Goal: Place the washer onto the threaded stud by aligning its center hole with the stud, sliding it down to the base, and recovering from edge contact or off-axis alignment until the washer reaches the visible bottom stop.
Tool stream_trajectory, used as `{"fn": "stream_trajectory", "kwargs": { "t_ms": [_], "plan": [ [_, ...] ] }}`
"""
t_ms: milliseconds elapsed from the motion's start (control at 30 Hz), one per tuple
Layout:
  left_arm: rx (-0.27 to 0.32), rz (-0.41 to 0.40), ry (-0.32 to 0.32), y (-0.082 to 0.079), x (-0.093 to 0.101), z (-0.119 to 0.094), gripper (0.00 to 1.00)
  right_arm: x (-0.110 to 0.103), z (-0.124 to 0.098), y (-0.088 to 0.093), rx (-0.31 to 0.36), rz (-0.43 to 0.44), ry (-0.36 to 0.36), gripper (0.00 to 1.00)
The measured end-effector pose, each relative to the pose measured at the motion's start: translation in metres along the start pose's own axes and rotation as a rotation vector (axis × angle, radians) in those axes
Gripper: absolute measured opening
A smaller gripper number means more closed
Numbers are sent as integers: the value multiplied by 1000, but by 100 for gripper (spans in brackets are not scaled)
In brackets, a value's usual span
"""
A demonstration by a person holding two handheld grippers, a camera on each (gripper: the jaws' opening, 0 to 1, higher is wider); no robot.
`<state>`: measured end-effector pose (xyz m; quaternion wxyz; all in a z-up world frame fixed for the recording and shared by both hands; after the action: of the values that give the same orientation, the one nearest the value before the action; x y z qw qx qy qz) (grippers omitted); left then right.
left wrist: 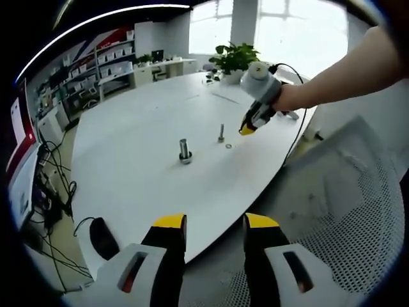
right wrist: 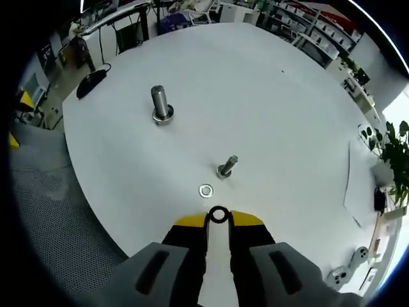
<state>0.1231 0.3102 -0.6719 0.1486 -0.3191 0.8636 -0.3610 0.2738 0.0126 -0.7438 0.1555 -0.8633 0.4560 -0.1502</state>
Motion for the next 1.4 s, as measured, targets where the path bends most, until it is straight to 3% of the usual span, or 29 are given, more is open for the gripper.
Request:
{"fn": "stream_trajectory", "kwargs": {
  "t_ms": [333,433,1400],
  "plan": [
    [27,-7,-21,-2,-3,-3,33,8,-4,-34,50,-48,2,14],
    [9,-5,-17,-1,-2,-1,33,6,0,-39,55,-64,-9,14],
    [-17,-13,-40,1,-6,0,32,11,32,-44,13,-103,-60,14]
  ]
}}
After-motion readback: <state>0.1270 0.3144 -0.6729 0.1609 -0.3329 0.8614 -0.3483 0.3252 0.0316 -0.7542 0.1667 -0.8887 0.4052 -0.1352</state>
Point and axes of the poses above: the point that each gripper's makers call its tool centre point, and the gripper's own axes: z roughly forward along the fingers, x roughly to its right, y roughly out of its underside, the point moved 7 cm from there along -z, roughly backward along the fingers, and after that the axes turned 7 degrees about z, right-handed, at the moved point
